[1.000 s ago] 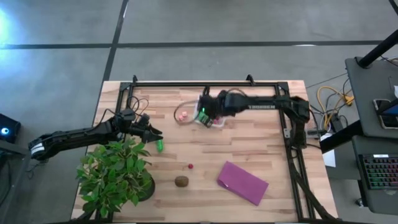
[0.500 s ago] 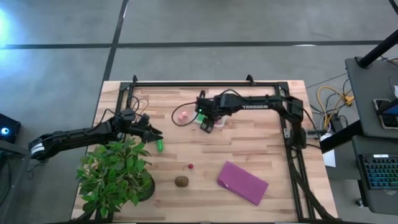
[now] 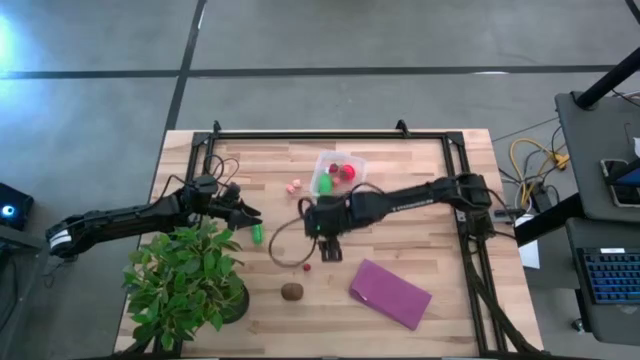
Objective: Pick and placing Produce into tupperware
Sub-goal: Put the red cherry in the transparent bin
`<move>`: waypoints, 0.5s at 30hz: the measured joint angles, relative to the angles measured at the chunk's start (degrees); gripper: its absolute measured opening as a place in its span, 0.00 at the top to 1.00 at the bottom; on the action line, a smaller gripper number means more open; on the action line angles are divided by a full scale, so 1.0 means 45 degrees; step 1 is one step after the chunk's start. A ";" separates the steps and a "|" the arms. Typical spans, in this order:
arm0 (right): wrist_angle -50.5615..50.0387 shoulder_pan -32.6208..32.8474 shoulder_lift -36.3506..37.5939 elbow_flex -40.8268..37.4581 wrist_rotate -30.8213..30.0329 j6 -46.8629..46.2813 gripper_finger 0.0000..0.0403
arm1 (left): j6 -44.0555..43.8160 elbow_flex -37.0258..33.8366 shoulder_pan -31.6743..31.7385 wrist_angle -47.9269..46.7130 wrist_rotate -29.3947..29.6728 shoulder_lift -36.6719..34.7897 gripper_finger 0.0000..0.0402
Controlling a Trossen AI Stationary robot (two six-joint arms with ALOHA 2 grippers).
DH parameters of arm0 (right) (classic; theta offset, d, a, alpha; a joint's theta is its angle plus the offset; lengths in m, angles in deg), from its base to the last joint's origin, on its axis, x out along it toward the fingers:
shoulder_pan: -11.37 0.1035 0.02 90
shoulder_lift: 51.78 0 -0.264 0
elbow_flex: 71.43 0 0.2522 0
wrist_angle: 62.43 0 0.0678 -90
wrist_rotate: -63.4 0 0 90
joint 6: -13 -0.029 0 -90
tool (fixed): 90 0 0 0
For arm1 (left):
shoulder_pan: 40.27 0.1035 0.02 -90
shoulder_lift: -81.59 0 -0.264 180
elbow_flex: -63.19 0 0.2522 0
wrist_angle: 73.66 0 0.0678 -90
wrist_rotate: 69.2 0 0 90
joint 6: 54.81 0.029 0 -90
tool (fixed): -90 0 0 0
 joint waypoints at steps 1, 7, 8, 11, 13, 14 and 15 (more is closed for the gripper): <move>0.0111 0.0216 -0.0087 -0.0005 0.0000 -0.0322 0.43 | 0.0001 0.0003 0.0000 -0.0001 0.0001 -0.0006 0.27; 0.1239 0.1305 -0.0813 -0.0005 0.0006 -0.2024 0.44 | 0.0000 0.0000 -0.0004 -0.0001 -0.0001 0.0004 0.27; 0.1339 0.1427 -0.0929 -0.0005 -0.0059 -0.2256 0.44 | 0.0000 0.0004 0.0000 -0.0001 0.0004 -0.0001 0.27; 0.1658 0.1698 -0.1203 -0.0005 -0.0099 -0.2920 0.44 | 0.0000 -0.0001 0.0001 0.0002 -0.0001 -0.0006 0.27; 0.1808 0.1795 -0.1323 -0.0005 -0.0107 -0.3302 0.44 | 0.0000 0.0004 0.0001 -0.0001 0.0004 -0.0006 0.27; 0.1921 0.1823 -0.1432 -0.0005 -0.0101 -0.3392 0.44 | 0.0000 0.0004 0.0000 -0.0001 0.0003 -0.0006 0.27; 0.2135 0.1853 -0.1487 -0.0005 -0.0096 -0.3424 0.44 | 0.0002 0.0002 0.0000 0.0002 -0.0001 -0.0006 0.27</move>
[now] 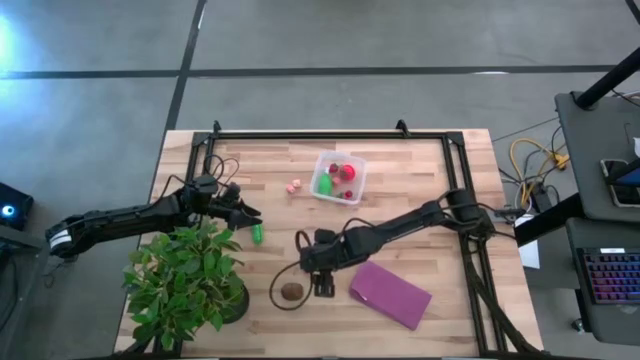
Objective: Pick and placing Produce into tupperware
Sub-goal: Put the red cherry in the transparent bin
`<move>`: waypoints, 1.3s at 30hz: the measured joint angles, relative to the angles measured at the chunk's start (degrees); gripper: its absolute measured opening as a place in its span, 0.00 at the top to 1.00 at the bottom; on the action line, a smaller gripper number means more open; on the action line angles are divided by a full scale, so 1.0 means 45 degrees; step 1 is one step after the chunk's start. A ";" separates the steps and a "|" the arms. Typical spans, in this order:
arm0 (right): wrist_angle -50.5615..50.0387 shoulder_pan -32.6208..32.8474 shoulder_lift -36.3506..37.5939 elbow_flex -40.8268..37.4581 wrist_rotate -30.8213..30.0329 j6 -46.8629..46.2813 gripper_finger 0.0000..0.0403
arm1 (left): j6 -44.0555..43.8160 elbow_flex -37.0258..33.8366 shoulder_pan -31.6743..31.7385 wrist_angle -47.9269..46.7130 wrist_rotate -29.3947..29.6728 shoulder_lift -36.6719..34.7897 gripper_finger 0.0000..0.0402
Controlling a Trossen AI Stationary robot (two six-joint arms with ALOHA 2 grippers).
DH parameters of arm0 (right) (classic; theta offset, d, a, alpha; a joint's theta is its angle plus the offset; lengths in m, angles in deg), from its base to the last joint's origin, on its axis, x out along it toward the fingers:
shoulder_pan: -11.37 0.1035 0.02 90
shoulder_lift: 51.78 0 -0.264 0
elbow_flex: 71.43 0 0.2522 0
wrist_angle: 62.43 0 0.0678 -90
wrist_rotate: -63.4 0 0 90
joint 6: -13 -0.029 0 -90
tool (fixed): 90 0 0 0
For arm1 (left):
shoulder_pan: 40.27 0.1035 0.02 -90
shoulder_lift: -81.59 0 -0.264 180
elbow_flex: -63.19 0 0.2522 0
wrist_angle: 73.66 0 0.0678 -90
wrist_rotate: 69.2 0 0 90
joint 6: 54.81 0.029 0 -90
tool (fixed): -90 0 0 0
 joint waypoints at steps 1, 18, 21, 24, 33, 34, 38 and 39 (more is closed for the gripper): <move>0.0107 0.0014 -0.0062 0.0000 -0.0001 -0.0002 0.44 | -0.0002 -0.0002 0.0000 -0.0002 0.0005 -0.0004 0.27; 0.1329 -0.0035 -0.1104 0.0000 -0.0406 -0.0407 0.45 | -0.0002 0.0002 0.0000 -0.0002 0.0002 -0.0005 0.27; 0.1469 -0.0035 -0.1317 0.0000 -0.0694 -0.0739 0.45 | -0.0002 0.0002 -0.0004 -0.0002 0.0000 0.0000 0.27; 0.1580 -0.0060 -0.1438 0.0000 -0.0880 -0.1143 0.46 | -0.0002 0.0002 -0.0004 -0.0002 0.0000 0.0000 0.27; 0.1584 -0.0060 -0.1419 0.0000 -0.1351 -0.1328 0.62 | -0.0002 -0.0002 0.0000 0.0002 0.0000 0.0000 0.27; 0.1582 -0.0060 -0.1419 0.0000 -0.1351 -0.1323 0.64 | -0.0002 -0.0002 0.0000 -0.0002 0.0000 0.0000 0.27; 0.1572 -0.0060 -0.1419 -0.0015 -0.1351 -0.1318 0.68 | -0.0002 0.0002 -0.0003 0.0000 0.0001 0.0000 0.27; 0.1567 -0.0060 -0.1419 -0.0015 -0.1351 -0.1318 0.69 | -0.0002 0.0001 -0.0001 0.0000 0.0001 0.0000 0.27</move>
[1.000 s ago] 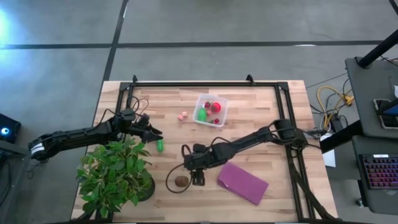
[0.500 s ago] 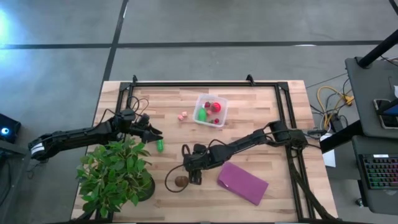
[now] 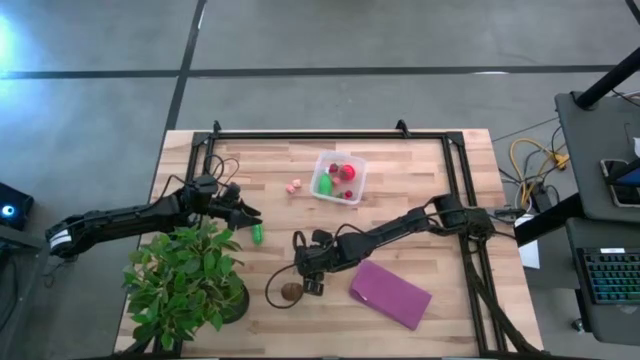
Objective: Pick and placing Produce into tupperware
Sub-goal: Put the red cherry in the transparent bin
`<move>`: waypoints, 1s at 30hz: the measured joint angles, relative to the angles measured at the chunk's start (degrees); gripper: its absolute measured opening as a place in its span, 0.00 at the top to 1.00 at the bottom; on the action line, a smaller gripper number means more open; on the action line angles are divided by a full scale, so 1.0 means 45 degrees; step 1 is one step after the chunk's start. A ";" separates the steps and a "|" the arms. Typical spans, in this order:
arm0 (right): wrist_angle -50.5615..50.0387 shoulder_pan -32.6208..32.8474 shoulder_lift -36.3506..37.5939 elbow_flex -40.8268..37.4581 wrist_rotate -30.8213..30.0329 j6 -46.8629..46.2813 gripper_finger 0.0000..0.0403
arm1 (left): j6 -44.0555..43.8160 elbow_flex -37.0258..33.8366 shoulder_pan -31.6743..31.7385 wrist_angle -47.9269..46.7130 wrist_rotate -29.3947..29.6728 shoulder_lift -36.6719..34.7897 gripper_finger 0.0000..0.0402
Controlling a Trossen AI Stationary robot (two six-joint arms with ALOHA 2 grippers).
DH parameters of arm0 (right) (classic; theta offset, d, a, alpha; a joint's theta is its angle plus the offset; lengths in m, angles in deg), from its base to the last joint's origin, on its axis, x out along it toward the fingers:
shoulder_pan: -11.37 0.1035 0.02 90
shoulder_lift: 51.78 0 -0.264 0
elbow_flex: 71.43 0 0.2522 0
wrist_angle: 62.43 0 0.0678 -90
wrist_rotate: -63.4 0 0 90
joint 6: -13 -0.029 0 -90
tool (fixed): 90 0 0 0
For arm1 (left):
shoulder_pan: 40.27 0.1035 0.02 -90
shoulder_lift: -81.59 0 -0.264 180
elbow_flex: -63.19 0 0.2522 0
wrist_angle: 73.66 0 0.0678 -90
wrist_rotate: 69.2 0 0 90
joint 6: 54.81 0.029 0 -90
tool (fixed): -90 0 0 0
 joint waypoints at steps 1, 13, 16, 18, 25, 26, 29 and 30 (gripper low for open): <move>-0.0005 0.0000 0.0000 0.0000 0.0000 0.0005 0.69 | 0.0000 0.0001 -0.0004 -0.0002 -0.0001 0.0000 0.27; -0.0062 -0.0034 0.0000 0.0000 -0.0008 -0.0048 0.80 | 0.0000 0.0001 0.0001 -0.0002 -0.0001 0.0000 0.27; -0.0062 -0.0103 0.0035 -0.0005 -0.0129 -0.0292 0.80 | 0.0000 0.0000 -0.0003 0.0001 0.0000 0.0000 0.27; -0.0136 -0.0190 0.0174 0.0015 -0.0444 -0.0596 0.80 | 0.0000 -0.0001 -0.0001 -0.0002 -0.0001 0.0000 0.27; -0.0556 -0.0825 0.1484 0.0460 -0.2901 -0.0915 0.77 | 0.0002 0.0001 0.0001 0.0000 -0.0001 0.0000 0.27; -0.0885 -0.0970 0.1702 0.0574 -0.3331 -0.0944 0.77 | 0.0000 0.0000 0.0000 -0.0002 0.0003 0.0000 0.27; -0.2532 -0.1641 0.2469 0.0956 -0.4302 -0.1098 0.76 | 0.0000 -0.0001 0.0001 0.0003 0.0004 0.0000 0.27; -0.3081 -0.1980 0.2692 0.1042 -0.4332 -0.1109 0.76 | 0.0000 0.0000 -0.0001 -0.0002 -0.0001 0.0000 0.27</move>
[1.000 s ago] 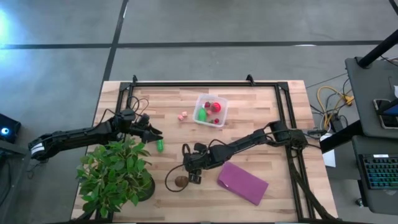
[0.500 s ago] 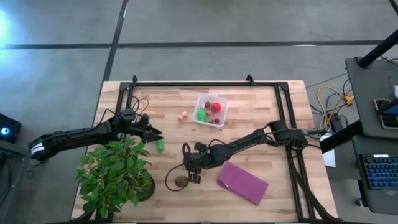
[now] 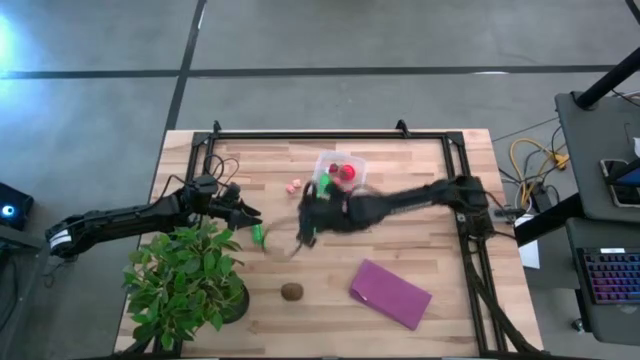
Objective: Pick and placing Produce into tupperware
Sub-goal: Put the red cherry in the transparent bin
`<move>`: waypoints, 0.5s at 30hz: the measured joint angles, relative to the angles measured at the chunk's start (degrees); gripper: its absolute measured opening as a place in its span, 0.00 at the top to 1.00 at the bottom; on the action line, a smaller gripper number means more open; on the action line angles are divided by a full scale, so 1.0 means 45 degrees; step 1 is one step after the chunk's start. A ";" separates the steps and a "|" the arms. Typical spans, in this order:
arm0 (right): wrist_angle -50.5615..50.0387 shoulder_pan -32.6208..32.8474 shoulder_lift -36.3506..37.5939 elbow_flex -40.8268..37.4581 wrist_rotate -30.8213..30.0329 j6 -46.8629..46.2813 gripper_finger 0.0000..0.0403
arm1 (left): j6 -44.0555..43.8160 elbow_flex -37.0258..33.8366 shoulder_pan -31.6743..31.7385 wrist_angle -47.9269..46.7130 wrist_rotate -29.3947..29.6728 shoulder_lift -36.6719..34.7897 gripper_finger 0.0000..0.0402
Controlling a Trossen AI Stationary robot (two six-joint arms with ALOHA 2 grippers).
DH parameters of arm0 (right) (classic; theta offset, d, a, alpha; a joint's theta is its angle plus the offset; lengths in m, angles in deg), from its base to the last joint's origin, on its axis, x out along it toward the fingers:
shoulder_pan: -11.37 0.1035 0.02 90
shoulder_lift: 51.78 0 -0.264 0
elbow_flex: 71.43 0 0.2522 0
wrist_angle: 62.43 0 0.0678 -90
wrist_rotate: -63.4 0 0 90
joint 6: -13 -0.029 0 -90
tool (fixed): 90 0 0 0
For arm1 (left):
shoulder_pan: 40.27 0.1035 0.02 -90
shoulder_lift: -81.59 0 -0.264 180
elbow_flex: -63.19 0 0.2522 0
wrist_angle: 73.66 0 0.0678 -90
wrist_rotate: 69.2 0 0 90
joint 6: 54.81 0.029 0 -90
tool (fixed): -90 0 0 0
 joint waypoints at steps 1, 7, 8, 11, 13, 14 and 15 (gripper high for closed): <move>-0.0620 -0.0383 0.0177 0.0044 0.0025 -0.0051 0.76 | 0.0002 -0.0001 -0.0001 0.0002 0.0005 -0.0002 0.27; -0.3149 -0.3022 0.0412 -0.0400 0.1407 -0.0084 0.76 | 0.0002 -0.0001 0.0002 0.0002 0.0002 0.0000 0.27; -0.3045 -0.3385 0.0410 -0.0475 0.1928 0.0155 0.76 | 0.0000 -0.0002 -0.0001 0.0000 0.0002 0.0000 0.27; -0.3267 -0.4163 0.0244 -0.0548 0.2937 0.0346 0.76 | 0.0001 0.0000 0.0001 0.0001 0.0002 0.0000 0.27; -0.3582 -0.4502 0.0107 -0.0611 0.3020 0.0342 0.76 | 0.0000 -0.0002 -0.0001 0.0005 0.0003 0.0000 0.27; -0.3578 -0.4611 0.0077 -0.0629 0.3118 0.0355 0.75 | 0.0001 -0.0001 -0.0001 0.0005 0.0003 0.0000 0.27; -0.3541 -0.4698 0.0077 -0.0631 0.3325 0.0431 0.73 | 0.0001 0.0000 -0.0001 0.0000 0.0001 0.0000 0.27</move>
